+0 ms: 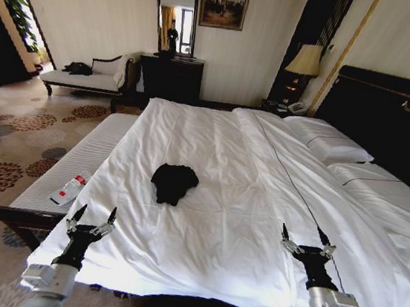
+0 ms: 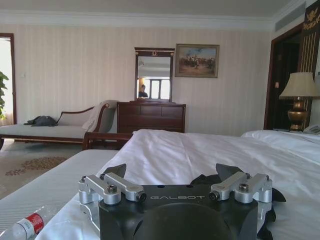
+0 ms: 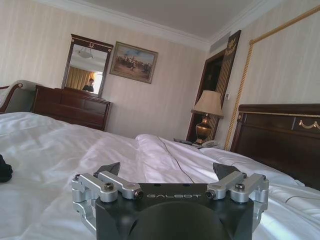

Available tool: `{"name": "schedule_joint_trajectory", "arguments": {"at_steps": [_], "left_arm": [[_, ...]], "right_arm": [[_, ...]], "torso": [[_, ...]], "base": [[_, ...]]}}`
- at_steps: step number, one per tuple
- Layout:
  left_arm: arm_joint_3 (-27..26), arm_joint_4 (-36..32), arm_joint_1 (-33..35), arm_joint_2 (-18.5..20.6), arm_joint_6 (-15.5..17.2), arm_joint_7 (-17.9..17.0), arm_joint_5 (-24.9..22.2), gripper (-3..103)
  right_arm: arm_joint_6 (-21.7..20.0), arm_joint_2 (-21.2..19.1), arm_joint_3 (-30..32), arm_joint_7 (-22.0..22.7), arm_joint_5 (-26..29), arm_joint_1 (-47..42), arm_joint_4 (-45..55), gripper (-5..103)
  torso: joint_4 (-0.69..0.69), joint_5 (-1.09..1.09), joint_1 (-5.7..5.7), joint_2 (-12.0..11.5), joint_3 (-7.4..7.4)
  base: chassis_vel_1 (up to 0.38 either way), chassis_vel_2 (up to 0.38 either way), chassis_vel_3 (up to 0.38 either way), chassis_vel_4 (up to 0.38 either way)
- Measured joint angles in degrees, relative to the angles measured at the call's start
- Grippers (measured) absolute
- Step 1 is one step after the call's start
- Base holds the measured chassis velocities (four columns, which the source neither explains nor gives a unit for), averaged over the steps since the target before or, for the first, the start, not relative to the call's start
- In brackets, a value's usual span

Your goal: Fold the clothes on the bed.

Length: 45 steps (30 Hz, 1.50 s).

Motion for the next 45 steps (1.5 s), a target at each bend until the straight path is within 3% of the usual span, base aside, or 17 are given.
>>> {"name": "schedule_joint_trajectory", "arguments": {"at_steps": [23,30,45], "left_arm": [[0.29,0.44,-0.07,-0.21,-0.07,-0.04,0.11,100],[0.67,0.41,-0.26,-0.22,0.03,-0.02,0.11,100],[1.0,0.44,-0.67,-0.62,0.23,-0.14,0.21,100]], "right_arm": [[-0.46,1.34,-0.56,2.59,-0.68,0.13,-0.33,100],[-0.95,1.71,-0.62,5.68,-1.15,0.47,-0.25,100],[-1.08,1.88,-0.8,5.57,-0.49,0.55,-0.33,100]], "torso": [[0.0,0.0,-0.02,0.01,0.0],[0.0,0.01,-0.01,0.01,0.01],[0.01,-0.03,0.03,-0.02,0.02]], "base": [[0.112,0.118,-0.118,-0.121],[0.017,0.074,-0.02,-0.073],[0.016,0.159,-0.011,-0.141]]}}
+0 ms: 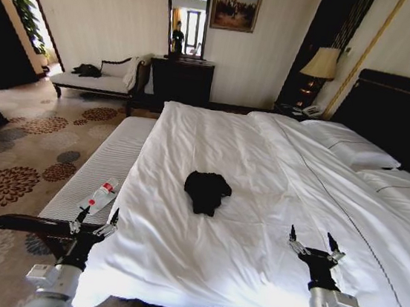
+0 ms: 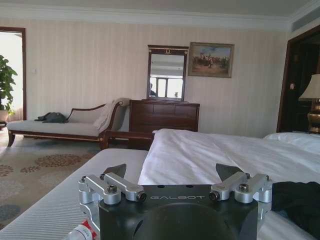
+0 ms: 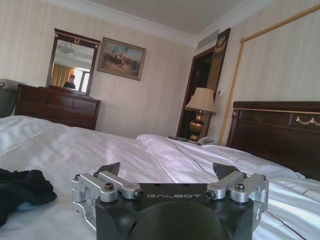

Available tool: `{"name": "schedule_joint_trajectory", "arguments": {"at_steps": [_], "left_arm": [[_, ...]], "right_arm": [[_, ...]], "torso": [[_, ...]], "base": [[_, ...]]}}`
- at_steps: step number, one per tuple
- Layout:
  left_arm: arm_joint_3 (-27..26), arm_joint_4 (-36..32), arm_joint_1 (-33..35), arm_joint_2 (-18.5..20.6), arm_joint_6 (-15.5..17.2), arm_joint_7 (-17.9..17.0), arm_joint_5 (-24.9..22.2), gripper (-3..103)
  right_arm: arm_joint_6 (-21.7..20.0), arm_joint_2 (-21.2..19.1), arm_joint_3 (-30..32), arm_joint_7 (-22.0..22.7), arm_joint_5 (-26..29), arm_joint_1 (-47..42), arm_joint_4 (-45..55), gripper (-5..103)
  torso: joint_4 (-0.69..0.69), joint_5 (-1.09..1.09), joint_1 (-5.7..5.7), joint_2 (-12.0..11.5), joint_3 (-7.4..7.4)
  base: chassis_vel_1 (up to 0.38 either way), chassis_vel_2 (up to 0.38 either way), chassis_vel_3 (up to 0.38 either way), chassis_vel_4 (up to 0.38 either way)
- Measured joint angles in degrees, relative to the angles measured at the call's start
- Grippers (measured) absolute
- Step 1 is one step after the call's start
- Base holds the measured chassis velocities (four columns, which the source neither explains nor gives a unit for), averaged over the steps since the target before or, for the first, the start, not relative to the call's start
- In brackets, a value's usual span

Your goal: Fold the clothes on the bed.

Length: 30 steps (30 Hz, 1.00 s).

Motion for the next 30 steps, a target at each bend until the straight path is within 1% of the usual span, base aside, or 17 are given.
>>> {"name": "schedule_joint_trajectory", "arguments": {"at_steps": [4,15,20,25,30], "left_arm": [[-0.11,0.09,0.22,-0.16,-0.01,0.0,-0.01,100],[-0.26,0.08,0.49,-0.23,-0.13,-0.01,-0.06,100],[-0.3,0.08,0.47,-0.2,-0.17,-0.01,-0.1,100],[-0.31,0.08,0.39,-0.2,-0.2,-0.02,-0.19,100],[-0.3,0.13,0.41,-0.25,-0.26,-0.01,-0.19,100]], "right_arm": [[0.3,0.09,-0.13,-0.2,0.42,0.17,-0.19,100],[0.26,-0.09,-0.21,-0.53,0.36,0.09,-0.19,100],[-0.31,-0.08,-0.22,-0.41,0.32,0.0,-0.01,100],[-0.66,0.18,-0.38,1.3,0.23,0.48,-0.12,100],[0.06,0.12,-0.27,0.64,-0.9,0.15,-0.26,100]], "torso": [[0.0,0.05,-0.04,0.01,-0.01],[0.0,0.02,-0.04,0.02,-0.01],[0.0,0.02,-0.04,0.02,-0.02],[0.0,0.01,-0.04,0.02,-0.02],[0.0,0.09,-0.03,0.01,0.0]], "base": [[0.0,0.0,0.0,0.0],[-0.015,-0.026,0.021,0.02],[-0.096,-0.111,0.116,0.097],[-0.188,-0.189,0.184,0.189],[-0.163,-0.144,0.124,0.132]]}}
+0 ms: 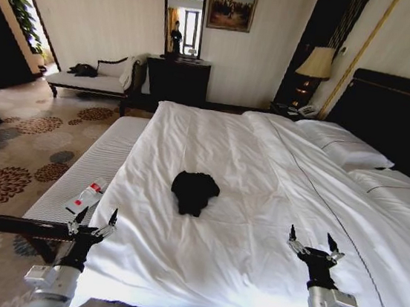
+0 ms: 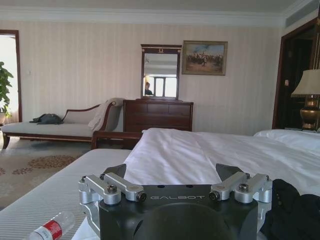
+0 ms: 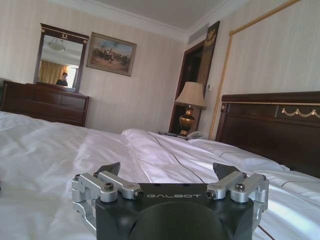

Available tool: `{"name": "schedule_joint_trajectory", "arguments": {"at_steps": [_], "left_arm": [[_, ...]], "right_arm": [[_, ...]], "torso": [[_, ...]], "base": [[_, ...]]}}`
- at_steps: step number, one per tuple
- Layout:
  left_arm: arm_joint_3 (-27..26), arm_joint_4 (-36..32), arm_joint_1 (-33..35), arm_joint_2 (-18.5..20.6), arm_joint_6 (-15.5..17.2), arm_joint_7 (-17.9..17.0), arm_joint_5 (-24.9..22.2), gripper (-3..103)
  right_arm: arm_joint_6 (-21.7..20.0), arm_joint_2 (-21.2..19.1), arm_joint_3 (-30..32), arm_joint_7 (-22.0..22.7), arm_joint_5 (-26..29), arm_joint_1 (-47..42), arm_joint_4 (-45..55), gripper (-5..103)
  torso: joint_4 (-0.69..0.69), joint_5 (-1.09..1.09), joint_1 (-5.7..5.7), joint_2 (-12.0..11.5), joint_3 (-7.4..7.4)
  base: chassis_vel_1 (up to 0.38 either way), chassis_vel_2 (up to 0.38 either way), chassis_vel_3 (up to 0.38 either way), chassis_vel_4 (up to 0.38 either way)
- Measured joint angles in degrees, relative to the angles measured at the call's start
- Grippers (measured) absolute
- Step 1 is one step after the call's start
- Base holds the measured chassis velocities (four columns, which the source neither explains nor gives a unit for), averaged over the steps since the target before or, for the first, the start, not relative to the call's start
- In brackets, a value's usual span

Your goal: Fold the clothes on the bed.

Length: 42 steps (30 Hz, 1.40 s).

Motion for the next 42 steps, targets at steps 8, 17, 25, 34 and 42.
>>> {"name": "schedule_joint_trajectory", "arguments": {"at_steps": [8,17,25,34,42], "left_arm": [[0.01,0.09,-0.05,0.02,-0.01,-0.01,0.0,100],[0.27,0.3,-0.16,0.43,0.25,-0.03,0.33,100],[-0.27,0.86,-1.09,2.66,1.56,-0.08,-1.15,100],[3.47,1.42,-10.13,9.3,10.9,-4.35,-6.54,100],[6.35,1.4,-8.54,10.0,11.37,-4.65,-4.58,100]], "right_arm": [[1.04,0.23,-0.24,-1.46,-0.57,-0.32,-0.02,100],[-3.01,-0.43,-1.44,-0.13,2.23,-0.96,1.12,100],[-10.11,-4.86,-3.48,0.83,14.94,-0.88,3.87,100],[-23.73,-23.66,-6.76,3.89,46.71,11.06,3.24,100],[-31.05,-31.93,-12.66,6.72,69.35,24.66,-3.66,100]], "torso": [[0.0,-0.1,-0.01,0.01,-0.01],[0.0,-0.04,0.0,0.0,0.0],[0.0,-0.08,0.0,0.01,-0.01],[-0.01,-0.07,0.0,0.0,0.0],[0.0,-0.07,0.0,0.0,0.0]], "base": [[-0.01,0.005,0.011,-0.005],[0.002,0.024,-0.001,-0.019],[0.0,0.0,0.0,0.0],[0.0,0.0,0.0,0.0],[0.0,0.0,0.0,0.0]]}}
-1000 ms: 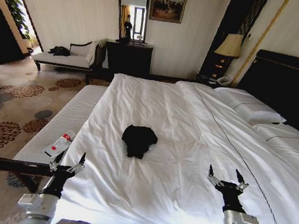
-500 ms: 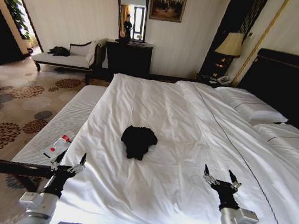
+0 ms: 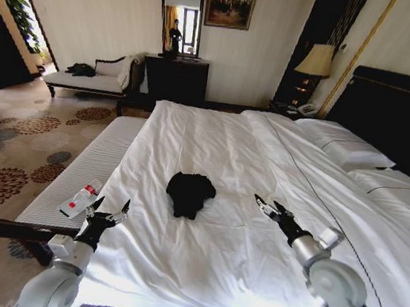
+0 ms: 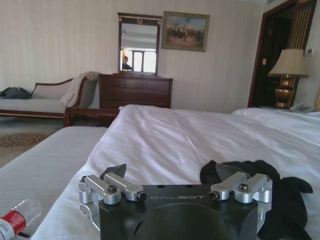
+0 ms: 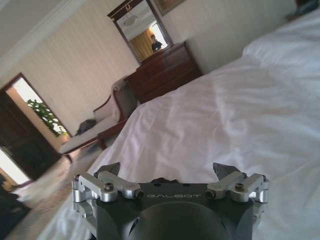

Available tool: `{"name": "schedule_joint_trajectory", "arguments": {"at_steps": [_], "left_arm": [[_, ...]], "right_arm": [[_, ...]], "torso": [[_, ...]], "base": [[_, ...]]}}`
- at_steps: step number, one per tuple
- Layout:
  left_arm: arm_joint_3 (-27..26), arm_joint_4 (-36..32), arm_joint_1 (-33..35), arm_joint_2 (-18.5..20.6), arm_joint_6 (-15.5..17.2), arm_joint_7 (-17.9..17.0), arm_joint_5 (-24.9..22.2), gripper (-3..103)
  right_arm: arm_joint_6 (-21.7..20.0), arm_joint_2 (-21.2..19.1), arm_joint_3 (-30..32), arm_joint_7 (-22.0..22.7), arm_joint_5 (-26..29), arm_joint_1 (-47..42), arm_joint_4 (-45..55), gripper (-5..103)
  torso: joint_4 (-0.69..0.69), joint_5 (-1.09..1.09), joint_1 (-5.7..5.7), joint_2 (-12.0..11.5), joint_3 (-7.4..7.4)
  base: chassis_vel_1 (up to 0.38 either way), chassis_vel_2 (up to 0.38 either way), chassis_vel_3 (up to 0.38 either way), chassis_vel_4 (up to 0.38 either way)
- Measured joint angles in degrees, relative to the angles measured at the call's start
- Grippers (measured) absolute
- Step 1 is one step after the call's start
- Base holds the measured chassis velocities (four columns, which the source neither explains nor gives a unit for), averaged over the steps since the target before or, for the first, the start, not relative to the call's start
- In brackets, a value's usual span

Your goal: Fold the clothes on the bed.

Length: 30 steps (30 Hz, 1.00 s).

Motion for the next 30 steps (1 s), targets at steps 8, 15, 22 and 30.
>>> {"name": "schedule_joint_trajectory", "arguments": {"at_steps": [8,15,22,30], "left_arm": [[0.22,-2.88,2.08,1.71,-0.56,-2.41,0.91,100],[-0.2,-4.11,3.81,2.42,-0.02,-2.9,1.07,100],[1.47,-4.14,4.36,0.52,-0.17,-2.62,2.37,100],[0.86,-4.7,5.5,0.06,-0.41,-2.45,3.18,100]], "right_arm": [[-6.28,0.4,-16.85,0.53,10.95,22.72,-18.07,100],[-7.78,3.96,-25.45,-0.87,10.07,33.5,-29.69,100],[-8.18,8.48,-32.29,-2.67,7.37,42.14,-41.45,100],[-8.17,11.53,-33.52,-5.47,4.25,43.81,-48.08,91]], "torso": [[0.0,0.02,0.01,-0.01,0.01],[0.01,0.02,0.0,-0.01,0.01],[0.0,-0.01,0.01,0.0,0.0],[0.0,0.01,-0.01,0.0,0.0]], "base": [[0.0,0.0,0.0,0.0],[0.0,0.0,0.0,0.0],[0.0,0.0,0.0,0.0],[0.0,0.0,0.0,0.0]]}}
